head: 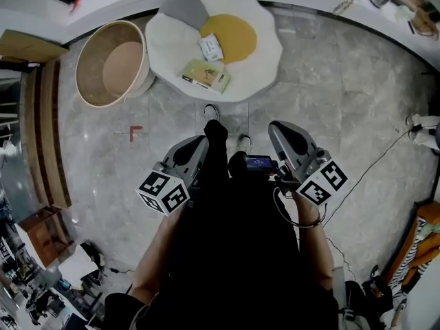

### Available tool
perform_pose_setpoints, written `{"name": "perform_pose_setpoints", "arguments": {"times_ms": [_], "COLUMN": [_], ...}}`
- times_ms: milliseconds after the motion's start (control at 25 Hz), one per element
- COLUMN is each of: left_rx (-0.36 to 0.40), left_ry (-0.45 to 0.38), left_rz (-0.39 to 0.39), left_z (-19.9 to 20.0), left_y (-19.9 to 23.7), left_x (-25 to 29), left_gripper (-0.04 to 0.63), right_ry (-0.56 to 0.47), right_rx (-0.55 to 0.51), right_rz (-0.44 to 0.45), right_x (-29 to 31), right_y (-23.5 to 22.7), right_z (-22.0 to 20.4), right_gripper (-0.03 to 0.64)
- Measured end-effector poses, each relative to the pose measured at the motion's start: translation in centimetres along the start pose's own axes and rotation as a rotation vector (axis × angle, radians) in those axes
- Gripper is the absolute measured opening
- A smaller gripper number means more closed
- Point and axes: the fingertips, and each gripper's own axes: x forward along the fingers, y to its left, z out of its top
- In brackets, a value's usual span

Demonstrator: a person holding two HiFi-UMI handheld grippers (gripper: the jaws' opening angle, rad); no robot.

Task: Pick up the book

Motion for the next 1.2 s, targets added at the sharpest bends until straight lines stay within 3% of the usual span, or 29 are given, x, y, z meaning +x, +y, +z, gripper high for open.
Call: {"name": "perform_pose_setpoints", "arguments": {"times_ms": [240, 640, 960, 1200], "left_rx": [0.004, 0.03, 0.011, -0.051], "left_ry": [0.033, 0.049, 0.09, 0.129], "left_rz": [-0.034, -0.092, -0.123, -0.101], "left_z": [0.6, 6.4, 9.0, 8.7], "left_y": [3.1, 8.6, 12.9, 17.2], "left_x": [1.4, 6.0, 8.9, 9.3], "left_gripper": [0.015, 0.015, 0.015, 0.015], "right_ry": [-0.019, -0.033, -0.025, -0.003], "right_rx": [-0.021, -0.074, -0.09, -0.071], "right_rz": [-0.037, -0.092, -0.136, -0.158], "right_x": [2.4, 8.7, 13.7, 16.6], "right_y": [-0.4, -2.6, -4.5, -5.0], "right_z": [0.9, 5.2, 7.4, 7.0], "right_gripper": [0.017, 0.017, 0.017, 0.017]}}
